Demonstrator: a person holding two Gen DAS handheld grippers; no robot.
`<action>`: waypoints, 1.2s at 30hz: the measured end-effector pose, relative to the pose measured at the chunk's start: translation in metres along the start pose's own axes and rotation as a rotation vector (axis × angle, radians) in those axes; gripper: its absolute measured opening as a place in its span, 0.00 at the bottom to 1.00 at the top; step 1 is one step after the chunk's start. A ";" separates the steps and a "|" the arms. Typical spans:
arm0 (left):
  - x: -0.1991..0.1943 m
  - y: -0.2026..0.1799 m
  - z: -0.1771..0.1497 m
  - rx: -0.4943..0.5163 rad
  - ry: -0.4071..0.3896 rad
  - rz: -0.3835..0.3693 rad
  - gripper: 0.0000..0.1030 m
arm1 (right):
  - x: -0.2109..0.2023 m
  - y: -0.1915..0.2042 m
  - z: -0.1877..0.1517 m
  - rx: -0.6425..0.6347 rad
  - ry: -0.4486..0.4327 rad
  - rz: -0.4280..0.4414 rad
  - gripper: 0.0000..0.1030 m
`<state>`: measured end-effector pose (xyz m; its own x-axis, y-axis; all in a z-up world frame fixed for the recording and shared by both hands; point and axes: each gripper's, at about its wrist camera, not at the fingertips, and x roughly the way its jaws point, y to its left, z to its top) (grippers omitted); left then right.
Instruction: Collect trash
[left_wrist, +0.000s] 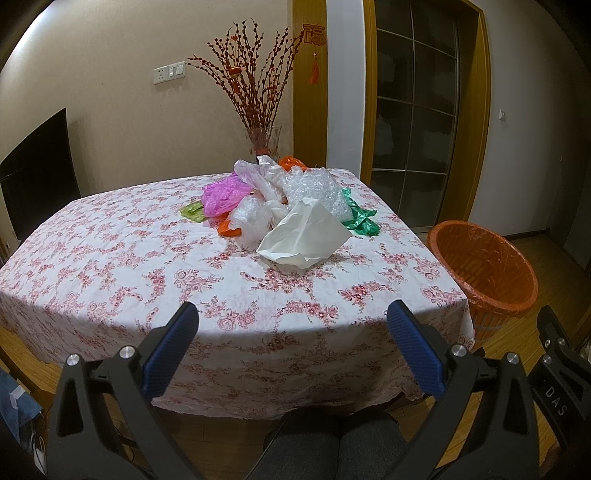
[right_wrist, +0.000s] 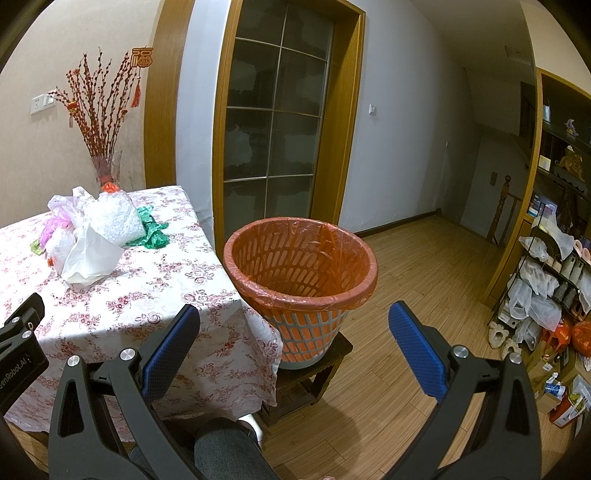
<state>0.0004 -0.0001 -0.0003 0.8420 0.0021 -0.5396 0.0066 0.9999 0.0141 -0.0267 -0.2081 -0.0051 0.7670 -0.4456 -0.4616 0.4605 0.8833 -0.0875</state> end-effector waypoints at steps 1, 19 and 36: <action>0.000 0.000 0.000 0.000 0.001 0.000 0.96 | 0.000 0.000 0.000 0.000 0.000 0.000 0.98; 0.000 0.000 0.000 0.000 0.002 0.000 0.96 | 0.000 -0.001 0.000 0.001 0.000 0.000 0.98; 0.004 0.001 -0.003 0.003 0.010 0.005 0.96 | 0.006 0.002 0.000 -0.002 0.001 0.031 0.98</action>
<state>0.0021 0.0007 -0.0048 0.8363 0.0072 -0.5482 0.0040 0.9998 0.0193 -0.0216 -0.2091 -0.0080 0.7803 -0.4176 -0.4655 0.4354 0.8971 -0.0750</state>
